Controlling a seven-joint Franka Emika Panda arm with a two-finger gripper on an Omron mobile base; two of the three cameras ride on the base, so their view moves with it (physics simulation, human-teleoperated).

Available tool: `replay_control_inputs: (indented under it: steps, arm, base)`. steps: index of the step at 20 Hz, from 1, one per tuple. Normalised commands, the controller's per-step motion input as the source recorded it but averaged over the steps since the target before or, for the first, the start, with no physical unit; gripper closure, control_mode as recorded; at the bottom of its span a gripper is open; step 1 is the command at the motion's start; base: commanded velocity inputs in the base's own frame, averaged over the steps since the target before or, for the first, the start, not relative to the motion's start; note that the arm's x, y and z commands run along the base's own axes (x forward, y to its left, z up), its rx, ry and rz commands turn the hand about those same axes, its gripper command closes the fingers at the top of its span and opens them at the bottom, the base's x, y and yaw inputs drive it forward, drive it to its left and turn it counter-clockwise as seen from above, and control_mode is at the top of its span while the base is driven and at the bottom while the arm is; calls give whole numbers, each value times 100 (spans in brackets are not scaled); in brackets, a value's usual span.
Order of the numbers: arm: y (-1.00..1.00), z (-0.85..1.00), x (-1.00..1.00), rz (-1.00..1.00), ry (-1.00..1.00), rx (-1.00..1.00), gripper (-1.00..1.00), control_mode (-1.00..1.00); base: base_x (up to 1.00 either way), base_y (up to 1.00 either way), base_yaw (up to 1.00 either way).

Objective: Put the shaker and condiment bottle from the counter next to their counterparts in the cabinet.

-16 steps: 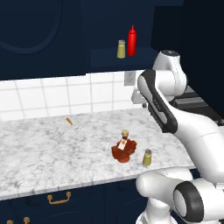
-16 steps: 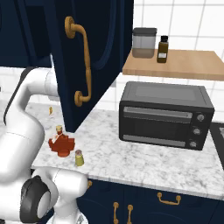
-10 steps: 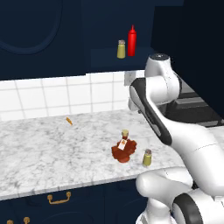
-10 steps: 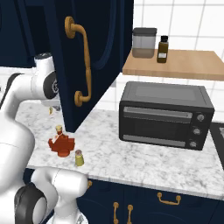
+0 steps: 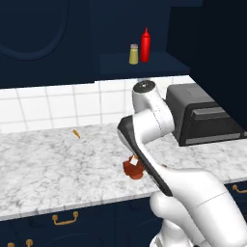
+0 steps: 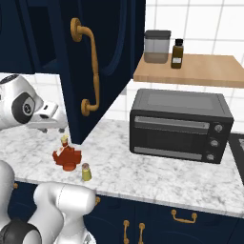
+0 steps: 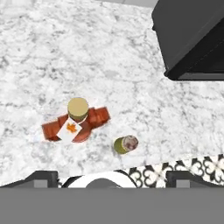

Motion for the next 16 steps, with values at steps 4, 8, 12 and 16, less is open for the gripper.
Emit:
replay_control_inputs:
  steps: [4,8,12,16]
  arm:
    - [53,-49,-25,-68,-16,0,-100,-100]
    - [46,-62,-1,-73,-13,0,-100,-100]
    - [1,-74,1,-51,-22,0,-100,-100]
    - [3,-4,1,-16,-8,0,-100,-100]
  base:
    - [0,0,0]
    - [0,0,0]
    - [0,0,0]
    - [0,0,0]
